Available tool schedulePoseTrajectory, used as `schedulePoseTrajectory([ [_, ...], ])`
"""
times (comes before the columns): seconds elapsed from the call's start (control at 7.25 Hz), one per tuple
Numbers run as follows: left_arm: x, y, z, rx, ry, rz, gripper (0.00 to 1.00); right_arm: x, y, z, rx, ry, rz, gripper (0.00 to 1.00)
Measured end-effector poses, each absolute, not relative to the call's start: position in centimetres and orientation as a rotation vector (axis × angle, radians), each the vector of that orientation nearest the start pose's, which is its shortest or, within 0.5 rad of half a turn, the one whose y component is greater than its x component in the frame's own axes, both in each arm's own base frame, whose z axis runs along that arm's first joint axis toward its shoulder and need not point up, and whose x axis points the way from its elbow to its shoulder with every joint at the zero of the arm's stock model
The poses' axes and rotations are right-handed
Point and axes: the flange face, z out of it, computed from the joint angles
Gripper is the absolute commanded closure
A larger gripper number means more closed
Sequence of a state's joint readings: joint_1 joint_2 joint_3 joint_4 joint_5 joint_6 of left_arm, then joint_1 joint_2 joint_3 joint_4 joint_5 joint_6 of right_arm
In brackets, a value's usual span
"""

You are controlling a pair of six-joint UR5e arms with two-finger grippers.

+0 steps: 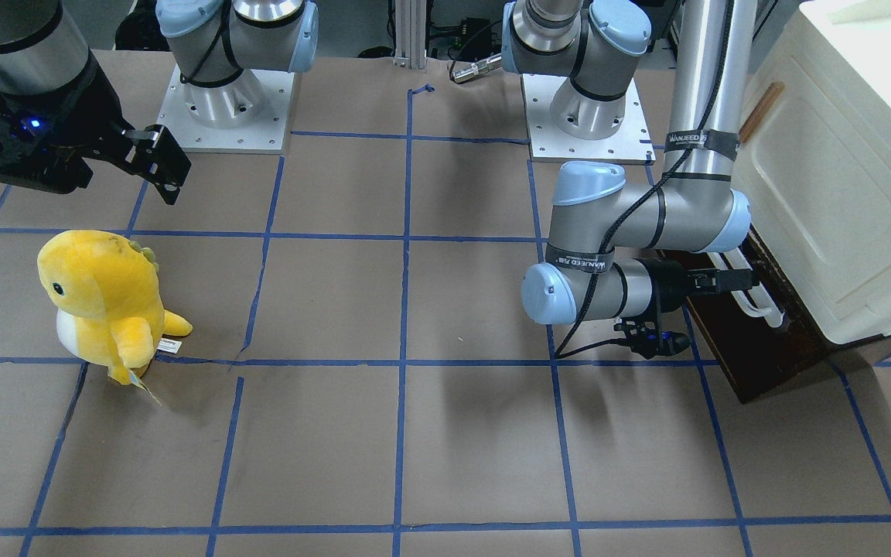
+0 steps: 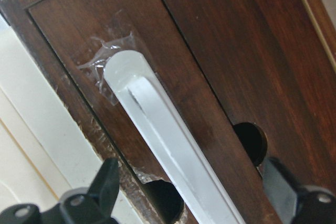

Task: Pull drawer sideways
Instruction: 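Close the left gripper around the white drawer handle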

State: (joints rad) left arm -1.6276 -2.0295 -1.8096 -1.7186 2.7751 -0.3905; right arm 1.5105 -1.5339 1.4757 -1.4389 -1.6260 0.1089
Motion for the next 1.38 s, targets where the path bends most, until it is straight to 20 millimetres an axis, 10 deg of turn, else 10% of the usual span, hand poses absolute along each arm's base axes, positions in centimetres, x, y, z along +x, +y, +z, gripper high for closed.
schedulePoseTrajectory([
  [0.55, -6.89, -52.41, 18.97, 0.242, 1.810, 0.496, 0.57, 9.77, -50.60, 50.35, 0.266, 3.185, 0.116, 0.00],
  [1.38, -6.86, -52.40, 18.94, 0.242, 1.801, 0.487, 0.66, 9.77, -50.60, 50.35, 0.266, 3.185, 0.116, 0.00],
])
